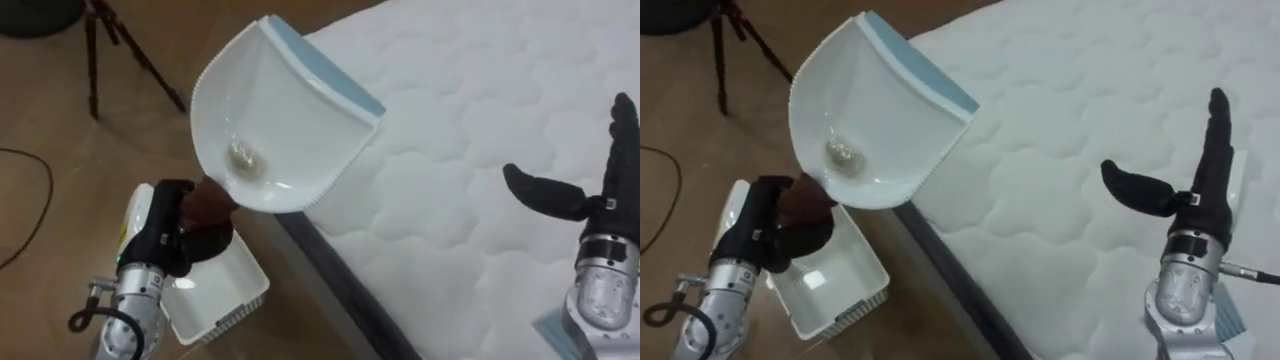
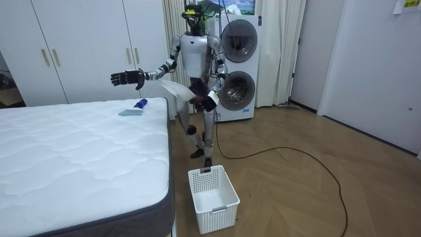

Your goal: Clean bed

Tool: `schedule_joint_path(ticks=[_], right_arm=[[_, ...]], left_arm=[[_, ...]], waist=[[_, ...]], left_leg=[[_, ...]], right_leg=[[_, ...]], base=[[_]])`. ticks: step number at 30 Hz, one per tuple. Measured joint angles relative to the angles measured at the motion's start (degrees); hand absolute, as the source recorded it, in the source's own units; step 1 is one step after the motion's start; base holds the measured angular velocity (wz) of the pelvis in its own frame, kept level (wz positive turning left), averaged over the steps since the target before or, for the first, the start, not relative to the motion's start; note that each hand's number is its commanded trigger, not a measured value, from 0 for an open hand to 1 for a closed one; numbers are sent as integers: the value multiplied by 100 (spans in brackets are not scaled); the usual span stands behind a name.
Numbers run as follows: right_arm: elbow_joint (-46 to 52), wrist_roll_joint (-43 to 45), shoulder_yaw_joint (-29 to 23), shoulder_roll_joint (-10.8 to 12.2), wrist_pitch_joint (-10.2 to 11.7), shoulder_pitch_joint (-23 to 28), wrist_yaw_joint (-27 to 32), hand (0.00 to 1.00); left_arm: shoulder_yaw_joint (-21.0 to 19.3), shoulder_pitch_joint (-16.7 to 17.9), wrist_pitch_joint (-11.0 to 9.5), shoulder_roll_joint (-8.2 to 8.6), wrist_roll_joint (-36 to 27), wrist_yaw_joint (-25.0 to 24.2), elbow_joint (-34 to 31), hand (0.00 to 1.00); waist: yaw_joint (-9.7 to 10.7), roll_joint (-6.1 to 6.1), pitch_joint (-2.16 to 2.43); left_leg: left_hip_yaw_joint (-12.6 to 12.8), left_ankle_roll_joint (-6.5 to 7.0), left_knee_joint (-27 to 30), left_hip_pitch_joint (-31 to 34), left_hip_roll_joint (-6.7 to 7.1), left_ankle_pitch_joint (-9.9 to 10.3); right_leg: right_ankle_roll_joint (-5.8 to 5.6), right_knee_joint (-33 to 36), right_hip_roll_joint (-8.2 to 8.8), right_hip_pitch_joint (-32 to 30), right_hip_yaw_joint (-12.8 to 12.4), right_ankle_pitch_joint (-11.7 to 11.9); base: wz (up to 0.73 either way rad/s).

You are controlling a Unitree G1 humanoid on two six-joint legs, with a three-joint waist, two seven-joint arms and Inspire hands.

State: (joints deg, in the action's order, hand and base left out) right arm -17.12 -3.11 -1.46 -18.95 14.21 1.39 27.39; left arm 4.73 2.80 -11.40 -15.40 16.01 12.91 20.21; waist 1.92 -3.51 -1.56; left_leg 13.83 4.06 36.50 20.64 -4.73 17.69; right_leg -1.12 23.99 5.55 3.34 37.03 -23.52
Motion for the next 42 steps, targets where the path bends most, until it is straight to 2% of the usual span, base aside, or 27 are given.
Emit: schedule_joint_path(ticks=[1,2,3,4,5,6,7,8,9,10,11,12,13,14,15,17,18,19,20,23,26,30,32,37,42], right_arm=[[-29,-110,3,-1,-5,-13,-23,0],[-68,-165,40,4,-17,-13,-28,0],[-92,-164,63,9,-20,-15,-23,0],[-131,-154,133,10,-18,-42,-6,0],[-266,-162,200,9,-8,-123,10,0],[-347,-166,237,9,-8,-170,25,0],[-490,-163,288,13,-8,-259,31,0],[-522,-149,334,30,-7,-262,33,0],[-524,-158,379,36,-4,-277,33,0],[-532,-165,483,37,-5,-296,21,0],[-557,-163,560,44,-5,-294,-5,0],[-579,-165,597,46,-5,-289,-5,0],[-614,-142,647,49,-5,-287,-7,0],[-614,-105,662,61,1,-287,-9,0],[-613,-76,663,65,7,-301,-12,0],[-615,-69,663,67,9,-263,-10,0],[-615,-65,664,67,8,-243,-11,0],[-614,-84,655,58,2,-237,-11,0],[-594,-102,655,55,2,-259,-34,0],[-547,-106,653,53,-6,-252,-165,0],[-432,-93,669,52,-8,-255,-438,0],[-466,86,663,52,-30,-247,-703,0],[-475,99,702,53,-117,-243,-852,0],[-753,143,699,55,-134,-246,-962,0],[-988,171,702,59,-120,-260,-988,0]], left_arm=[[1,-7,-1,27,53,12,-7,100],[0,-6,-4,23,104,17,-5,100],[0,-2,-6,23,105,18,-5,100],[-1,4,-10,26,96,18,-1,100],[0,5,-17,30,98,18,-2,100],[0,4,-22,28,101,17,-4,100],[5,13,-28,28,100,16,-3,100],[6,44,-33,24,90,16,-6,100],[2,43,-33,20,75,23,-5,100],[11,43,-33,24,23,44,-4,100],[67,43,-33,21,-53,43,2,100],[103,43,-33,17,-69,43,2,100],[130,41,-34,34,-64,34,1,100],[135,37,-33,45,-66,30,0,100],[135,24,-32,43,-67,25,0,100],[182,27,-20,36,-66,-2,5,100],[194,23,-20,34,-64,-9,2,100],[229,16,-20,50,-66,-10,5,100],[235,16,-17,48,-68,-20,8,100],[227,38,-14,40,-75,-22,8,100],[212,92,-12,30,-76,-22,44,100],[211,79,-4,37,-72,-66,318,100],[212,81,64,33,-81,-89,532,100],[195,58,158,23,-73,-138,836,100],[98,46,157,-1,32,-107,1047,100]], waist=[[-49,30,10],[-197,41,15],[-273,41,18],[-391,39,23],[-398,73,49],[-399,82,59],[-406,106,65],[-449,144,92],[-480,151,92],[-507,164,84],[-499,170,80],[-474,170,79],[-380,156,80],[-306,123,85],[-243,87,99],[-190,82,102],[-183,69,114],[-104,97,118],[-127,105,113],[-191,139,107],[-281,145,101],[-369,197,57],[-371,189,30],[-344,155,2],[-399,177,1]], left_leg=[[-11,65,-184,-30,150,-109],[10,107,-345,-124,272,-169],[47,122,-407,-168,340,-192],[60,155,-489,-256,455,-214],[66,203,-478,-292,519,-185],[50,223,-486,-322,538,-174],[-65,256,-507,-413,559,-164],[-294,262,-538,-485,584,-148],[-382,257,-574,-522,593,-142],[-578,231,-690,-609,605,-179],[-815,184,-792,-717,635,-247],[-948,172,-827,-760,646,-279],[-1226,141,-865,-805,670,-312],[-1501,91,-897,-811,708,-339],[-1778,25,-887,-774,776,-339],[-2077,-111,-850,-742,816,-293],[-2071,-148,-850,-722,830,-282],[-1910,-215,-889,-705,709,-298],[-1674,-274,-920,-686,572,-307],[-1458,-336,-930,-643,355,-297],[-1370,-377,-1131,-766,274,-315],[-1367,-407,-1133,-828,243,-294],[-1412,-441,-1105,-803,255,-269],[-1402,-487,-694,-519,251,-127],[-1458,-525,-690,-222,254,-151]], right_leg=[[-7,289,118,-149,-247,3],[-7,685,298,-292,-386,4],[-8,922,416,-369,-406,5],[-24,1444,639,-492,-425,19],[-30,1865,769,-574,-468,110],[-23,2090,819,-640,-572,200],[4,2571,856,-862,-888,494],[9,2879,783,-1075,-1228,638],[-10,2902,718,-1191,-1414,576],[-17,2845,588,-1433,-1636,427],[-50,2630,500,-1659,-1782,390],[-59,2457,452,-1737,-1843,393],[-76,1919,321,-1870,-2038,424],[-79,1196,249,-1971,-2250,584],[-107,459,157,-2035,-2588,869],[-114,35,-24,-1996,-2917,1386],[-68,1,-69,-1960,-2931,1510],[0,-12,-140,-1910,-2857,1502],[123,-25,-192,-1909,-2837,1495],[243,-64,-324,-1812,-2850,1454],[281,-132,-367,-1744,-2880,1394],[292,-115,-388,-1674,-2888,1318],[304,-26,-404,-1702,-2874,1231],[340,311,-372,-1839,-2801,936],[368,382,-361,-2093,-2716,926]], base=[[60],[46],[35],[56],[73],[86],[78],[68],[66],[78],[91],[119],[130],[155],[123],[103],[120],[99],[83],[40],[10],[2],[13],[33],[14]])
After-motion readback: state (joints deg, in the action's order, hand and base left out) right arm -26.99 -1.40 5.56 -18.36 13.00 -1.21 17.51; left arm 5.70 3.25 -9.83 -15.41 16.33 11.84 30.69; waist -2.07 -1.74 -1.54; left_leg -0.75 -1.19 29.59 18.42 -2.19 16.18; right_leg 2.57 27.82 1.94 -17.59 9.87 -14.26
